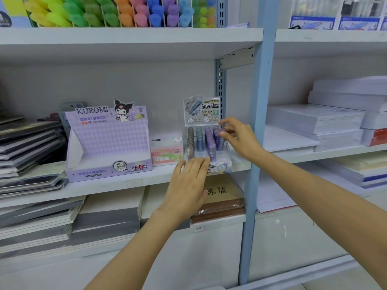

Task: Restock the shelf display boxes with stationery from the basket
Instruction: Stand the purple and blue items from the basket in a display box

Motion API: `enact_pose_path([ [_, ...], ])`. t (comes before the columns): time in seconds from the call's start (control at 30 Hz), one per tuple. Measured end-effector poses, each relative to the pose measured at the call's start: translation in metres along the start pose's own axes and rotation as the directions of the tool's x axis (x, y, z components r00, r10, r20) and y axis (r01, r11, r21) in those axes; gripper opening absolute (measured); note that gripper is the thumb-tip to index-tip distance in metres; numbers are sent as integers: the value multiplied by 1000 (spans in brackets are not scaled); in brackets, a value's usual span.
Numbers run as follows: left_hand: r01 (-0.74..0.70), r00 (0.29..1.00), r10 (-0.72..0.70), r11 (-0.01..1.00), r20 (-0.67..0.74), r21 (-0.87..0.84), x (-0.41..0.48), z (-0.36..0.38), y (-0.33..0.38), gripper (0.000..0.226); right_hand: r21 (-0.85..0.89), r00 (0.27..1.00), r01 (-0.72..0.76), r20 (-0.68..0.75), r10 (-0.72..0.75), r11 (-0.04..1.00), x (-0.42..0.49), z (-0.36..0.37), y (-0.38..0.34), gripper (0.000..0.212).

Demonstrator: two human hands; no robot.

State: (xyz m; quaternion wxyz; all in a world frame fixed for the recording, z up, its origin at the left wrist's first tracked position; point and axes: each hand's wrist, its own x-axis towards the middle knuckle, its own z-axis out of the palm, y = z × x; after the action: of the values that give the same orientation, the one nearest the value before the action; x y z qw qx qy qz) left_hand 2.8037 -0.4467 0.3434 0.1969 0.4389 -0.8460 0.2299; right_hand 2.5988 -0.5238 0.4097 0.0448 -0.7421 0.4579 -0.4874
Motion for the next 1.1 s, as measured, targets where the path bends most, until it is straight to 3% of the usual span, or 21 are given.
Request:
enact_pose_path([
  [0.23,-4,1000,4,1000,-4,11,0,2,0,77,-124,992,62,-101,-75,990,0,14,5,9],
  [0.33,0,1000,0,1000,0,6,1,3,-1,78,-228,998,20,-54,-34,973,-1,15,10,14],
  [0.47,-12,996,-5,981,-88,-192,-6,-1,0,77,-211,999,-18,-42,9,977,-15,7,0,25],
  [0.6,77,924,-187,945,-334,-317,-45,20,-6,62,-11,962,217,-170,-216,976,-59,6,-41,12],
  [0.67,198,884,-332,904,-329,-379,-78,48,-9,56,193,978,210,-41,-206,958,-93,24,-61,12],
  [0.73,324,875,-442,836,-195,-442,-122,84,-9,49,330,960,104,214,-182,938,-128,55,-70,12],
  [0.8,434,879,-475,773,29,-463,-174,121,-7,43,312,864,16,473,-170,950,-162,95,-67,12],
  [0.87,555,831,-462,720,308,-417,-228,153,-2,40,254,729,-53,671,-137,966,-195,139,-51,13],
  [0.97,697,652,-427,663,627,-273,-298,190,9,45,85,486,-147,874,-2,986,-247,201,-9,18],
  [1.1,742,429,-369,664,824,-89,-355,215,23,60,-121,246,-234,952,179,965,-322,252,46,21],
])
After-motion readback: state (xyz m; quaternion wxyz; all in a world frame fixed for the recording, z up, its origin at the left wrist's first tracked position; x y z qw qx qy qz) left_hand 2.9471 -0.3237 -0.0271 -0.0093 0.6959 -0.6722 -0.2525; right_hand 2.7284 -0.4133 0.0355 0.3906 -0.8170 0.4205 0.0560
